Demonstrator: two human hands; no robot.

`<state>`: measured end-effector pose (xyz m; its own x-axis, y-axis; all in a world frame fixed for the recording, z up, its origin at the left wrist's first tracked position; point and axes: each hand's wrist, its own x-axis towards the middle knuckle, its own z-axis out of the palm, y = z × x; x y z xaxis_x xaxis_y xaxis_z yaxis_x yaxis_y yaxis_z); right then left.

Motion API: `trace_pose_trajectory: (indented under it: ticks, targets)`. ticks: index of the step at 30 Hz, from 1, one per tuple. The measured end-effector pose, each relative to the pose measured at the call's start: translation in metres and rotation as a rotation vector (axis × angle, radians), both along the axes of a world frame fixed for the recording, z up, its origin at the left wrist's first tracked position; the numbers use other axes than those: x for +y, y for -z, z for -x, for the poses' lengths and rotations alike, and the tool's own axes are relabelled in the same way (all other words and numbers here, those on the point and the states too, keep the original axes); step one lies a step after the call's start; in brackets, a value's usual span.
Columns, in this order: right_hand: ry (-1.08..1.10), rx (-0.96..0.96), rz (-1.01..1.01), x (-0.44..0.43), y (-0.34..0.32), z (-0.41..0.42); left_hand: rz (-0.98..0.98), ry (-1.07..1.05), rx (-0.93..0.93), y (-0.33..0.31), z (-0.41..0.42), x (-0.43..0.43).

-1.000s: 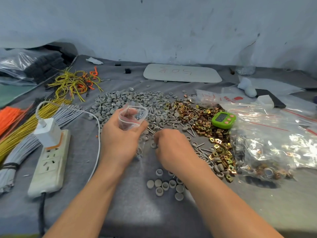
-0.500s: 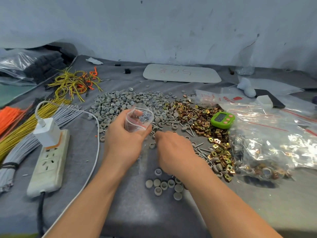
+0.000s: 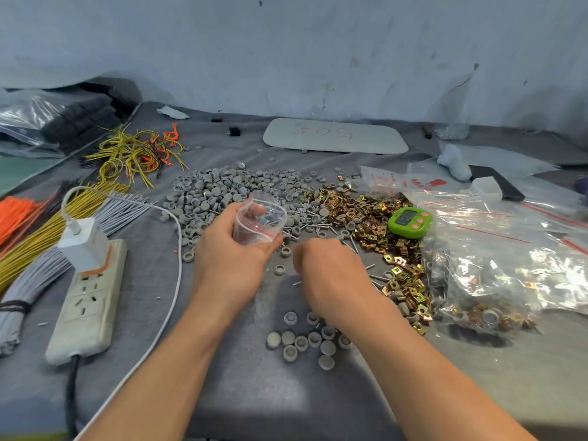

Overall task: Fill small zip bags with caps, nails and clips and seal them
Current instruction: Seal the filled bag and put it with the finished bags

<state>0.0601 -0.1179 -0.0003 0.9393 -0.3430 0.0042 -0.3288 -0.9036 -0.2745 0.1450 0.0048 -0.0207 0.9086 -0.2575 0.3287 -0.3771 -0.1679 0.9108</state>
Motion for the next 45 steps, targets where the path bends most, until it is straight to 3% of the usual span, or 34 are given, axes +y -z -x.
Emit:
trace_pose_trajectory:
  ticks: [4,9,11,21,26,27,29,31,33,38,45]
  targets:
    - [0.13,-0.207,-0.046,-0.006,-0.003,0.002,-0.012,-0.008,0.007,0.0,0.003,-0.002]
    - [0.155,-0.876,-0.511,-0.007,-0.02,0.003,-0.152,0.005,-0.079,-0.002,0.011,-0.005]
    - [0.066,-0.97,-0.635,-0.001,-0.026,0.004,-0.211,0.028,-0.136,-0.005,0.018,-0.006]
    - [-0.022,-0.668,-0.618,0.006,-0.027,0.006,-0.21,0.057,-0.151,-0.009,0.021,-0.006]
    - [0.189,-0.915,-0.665,-0.012,-0.024,-0.001,-0.098,0.044,-0.1,-0.005,0.012,-0.005]
    - [0.261,-0.868,-0.629,-0.017,-0.02,-0.003,-0.082,0.036,-0.084,-0.004,0.01,-0.004]
    - [0.295,-0.533,-0.511,-0.021,-0.007,-0.006,-0.043,0.03,-0.048,-0.001,0.006,-0.002]
    - [0.179,-0.147,-0.304,-0.018,0.005,-0.004,-0.017,0.038,-0.036,0.0,0.005,0.0]
    - [0.057,0.036,-0.174,-0.013,0.005,0.0,-0.014,0.046,-0.046,-0.001,0.004,0.001]
    - [-0.005,0.132,-0.14,-0.015,-0.003,0.002,-0.01,0.049,-0.042,-0.004,0.002,0.0]
    - [-0.054,0.111,-0.035,-0.008,0.001,0.004,-0.032,0.026,-0.027,-0.004,0.005,0.001]
